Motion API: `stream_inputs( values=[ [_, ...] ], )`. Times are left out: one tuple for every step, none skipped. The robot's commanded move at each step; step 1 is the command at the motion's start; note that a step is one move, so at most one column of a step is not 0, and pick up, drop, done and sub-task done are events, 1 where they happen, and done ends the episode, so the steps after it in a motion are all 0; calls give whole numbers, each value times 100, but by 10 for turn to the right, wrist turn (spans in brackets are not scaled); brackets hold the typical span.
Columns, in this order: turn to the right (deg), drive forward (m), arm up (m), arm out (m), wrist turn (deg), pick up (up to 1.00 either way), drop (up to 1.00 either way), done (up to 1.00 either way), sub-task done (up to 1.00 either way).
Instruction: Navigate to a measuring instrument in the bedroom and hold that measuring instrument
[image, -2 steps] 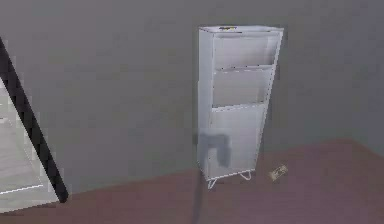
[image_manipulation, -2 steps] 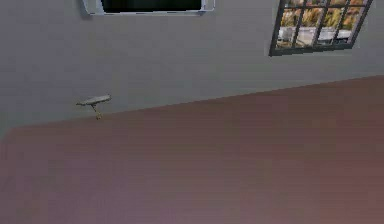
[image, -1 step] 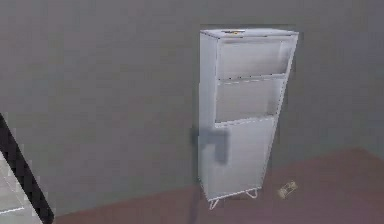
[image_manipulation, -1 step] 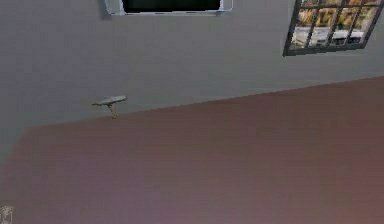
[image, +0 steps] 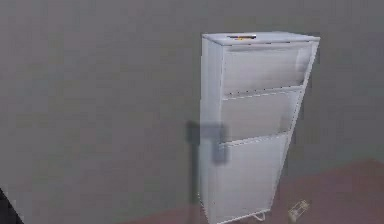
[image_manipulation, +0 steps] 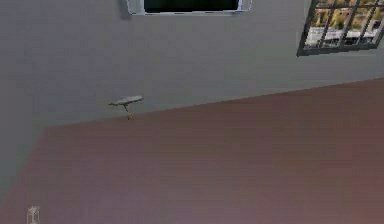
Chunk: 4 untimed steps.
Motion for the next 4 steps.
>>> stream_inputs(
  values=[
    [450, 0, 0, 0, 0, 0, 0, 0, 0],
    [60, 0, 0, 0, 0, 0, 0, 0, 0],
    [30, 0, 0, 0, 0, 0, 0, 0, 0],
    [0, 45, 0, 0, 0, 0, 0, 0, 0]
  ],
)
